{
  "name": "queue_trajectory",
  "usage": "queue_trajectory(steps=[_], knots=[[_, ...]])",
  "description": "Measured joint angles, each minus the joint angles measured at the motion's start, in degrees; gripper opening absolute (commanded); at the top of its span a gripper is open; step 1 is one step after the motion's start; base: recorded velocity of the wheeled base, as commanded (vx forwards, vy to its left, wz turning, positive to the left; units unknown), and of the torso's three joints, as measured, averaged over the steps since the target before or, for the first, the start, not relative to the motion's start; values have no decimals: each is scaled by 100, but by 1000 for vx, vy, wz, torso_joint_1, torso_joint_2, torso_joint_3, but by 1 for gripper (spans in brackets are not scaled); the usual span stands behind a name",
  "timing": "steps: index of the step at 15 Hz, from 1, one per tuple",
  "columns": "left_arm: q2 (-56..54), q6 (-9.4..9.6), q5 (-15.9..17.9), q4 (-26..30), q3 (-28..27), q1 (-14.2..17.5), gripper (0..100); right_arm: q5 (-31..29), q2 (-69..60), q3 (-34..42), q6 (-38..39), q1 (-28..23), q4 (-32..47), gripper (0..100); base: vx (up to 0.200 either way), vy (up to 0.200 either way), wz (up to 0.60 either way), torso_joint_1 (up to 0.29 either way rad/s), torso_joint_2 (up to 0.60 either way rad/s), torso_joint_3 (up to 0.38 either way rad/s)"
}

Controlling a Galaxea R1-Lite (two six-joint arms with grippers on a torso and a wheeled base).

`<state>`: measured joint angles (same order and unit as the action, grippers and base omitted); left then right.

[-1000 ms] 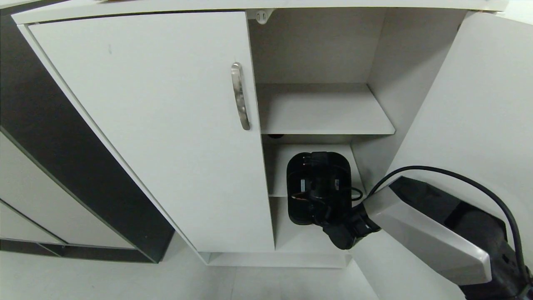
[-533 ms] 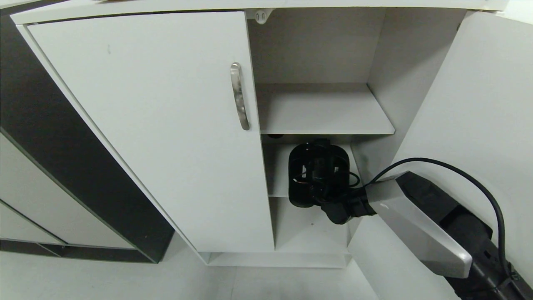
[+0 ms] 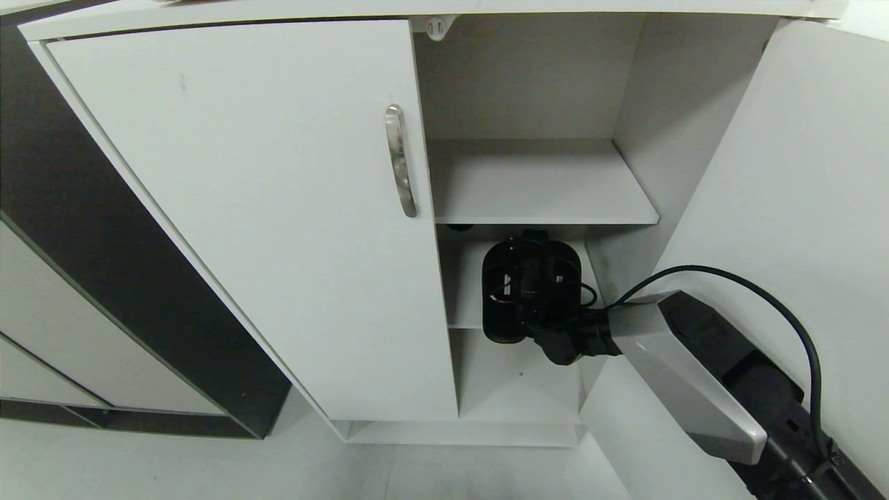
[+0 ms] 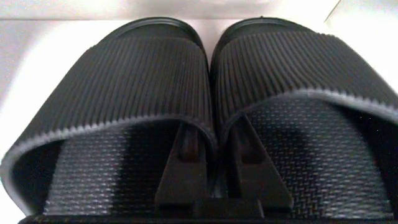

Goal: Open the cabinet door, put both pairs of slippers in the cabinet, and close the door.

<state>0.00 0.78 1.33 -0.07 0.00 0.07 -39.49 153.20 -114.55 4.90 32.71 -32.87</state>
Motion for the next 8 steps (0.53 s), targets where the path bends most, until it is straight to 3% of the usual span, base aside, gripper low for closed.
queue_trajectory(steps=[2,3,8], knots=[[0,0,0,0,0,0,0,2,13,-5,2,-51,0,0,0,0,0,0,0,0],[0,0,0,0,0,0,0,2,17,-5,7,-73,0,100,0,0,0,0,0,0],[0,1,0,0,0,-2,0,-15,28,-2,119,-79,-2,100,0,0,0,0,0,0]])
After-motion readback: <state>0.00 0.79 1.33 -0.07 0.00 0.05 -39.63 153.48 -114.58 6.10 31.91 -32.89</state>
